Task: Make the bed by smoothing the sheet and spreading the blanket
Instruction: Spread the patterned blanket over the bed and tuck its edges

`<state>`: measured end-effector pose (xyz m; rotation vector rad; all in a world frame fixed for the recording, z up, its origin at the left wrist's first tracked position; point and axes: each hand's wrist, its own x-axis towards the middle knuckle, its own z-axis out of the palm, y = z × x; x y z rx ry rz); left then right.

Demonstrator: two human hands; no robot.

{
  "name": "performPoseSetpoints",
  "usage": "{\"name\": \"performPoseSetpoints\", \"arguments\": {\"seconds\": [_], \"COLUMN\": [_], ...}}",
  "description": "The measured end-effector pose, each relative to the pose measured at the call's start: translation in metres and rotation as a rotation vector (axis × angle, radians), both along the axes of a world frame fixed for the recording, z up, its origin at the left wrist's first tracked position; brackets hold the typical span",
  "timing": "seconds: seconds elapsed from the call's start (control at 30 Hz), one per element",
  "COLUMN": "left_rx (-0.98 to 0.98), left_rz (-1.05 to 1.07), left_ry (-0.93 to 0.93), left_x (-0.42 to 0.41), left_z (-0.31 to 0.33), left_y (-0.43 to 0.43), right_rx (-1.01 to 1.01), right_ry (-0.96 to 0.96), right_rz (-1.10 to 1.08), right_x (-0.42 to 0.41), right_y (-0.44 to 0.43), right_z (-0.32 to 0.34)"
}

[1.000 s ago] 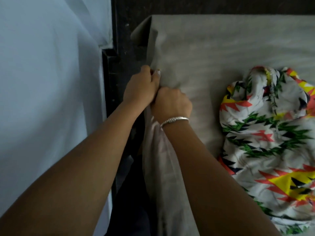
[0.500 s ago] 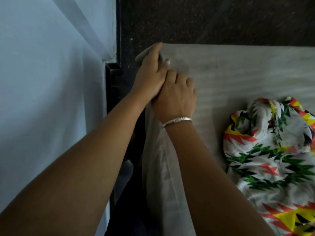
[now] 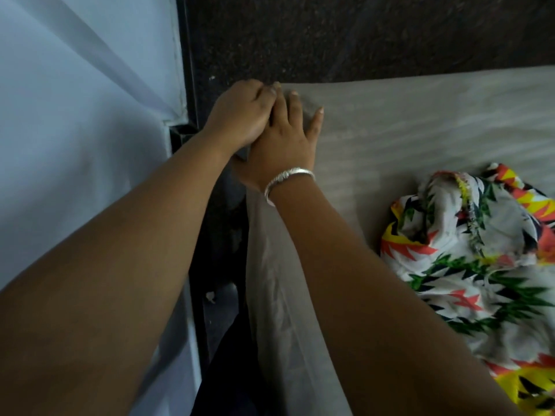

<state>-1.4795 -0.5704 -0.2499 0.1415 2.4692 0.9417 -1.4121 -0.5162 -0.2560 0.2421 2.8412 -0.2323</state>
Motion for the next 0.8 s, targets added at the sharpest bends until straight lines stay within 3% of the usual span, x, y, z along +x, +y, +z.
{"name": "performPoseSetpoints", "arguments": {"seconds": [0.1,0.23,0.4,0.47,0.6,0.7,0.8], "left_rx": [-0.071,-0.136,0.32,0.389,0.333,0.193,0.139], "left_rz": [0.011,-0.172,-0.314,-0.349,-0.538,-0.603,-0.605], "left_ry": [-0.029,0.239,0.231,0.163,-0.027,0.057,0.158], "left_x": [-0.008,0.009,0.092,0.126,0.173,0.189,0.189], "left_z": [0.003,0.01,0.024,0.03,0.039,0.039,0.043], "left_y": [0.01,0.041,0.101,0.122,0.148,0.16,0.175], "right_rx": [-0.047,-0.097,0.008,0.09,0.178,0.097,0.057], "right_ry": [-0.03,0.008,0.224,0.275,0.284,0.228,0.124], "right_rz": [0.032,-0.032,-0.249,-0.305,-0.469,-0.678,-0.728], "right_x": [-0.017,0.01,0.1,0.139,0.208,0.244,0.27], "right_y": [0.015,0.047,0.098,0.119,0.162,0.198,0.222], "right_z": [0.008,0.014,0.023,0.031,0.053,0.063,0.066]}}
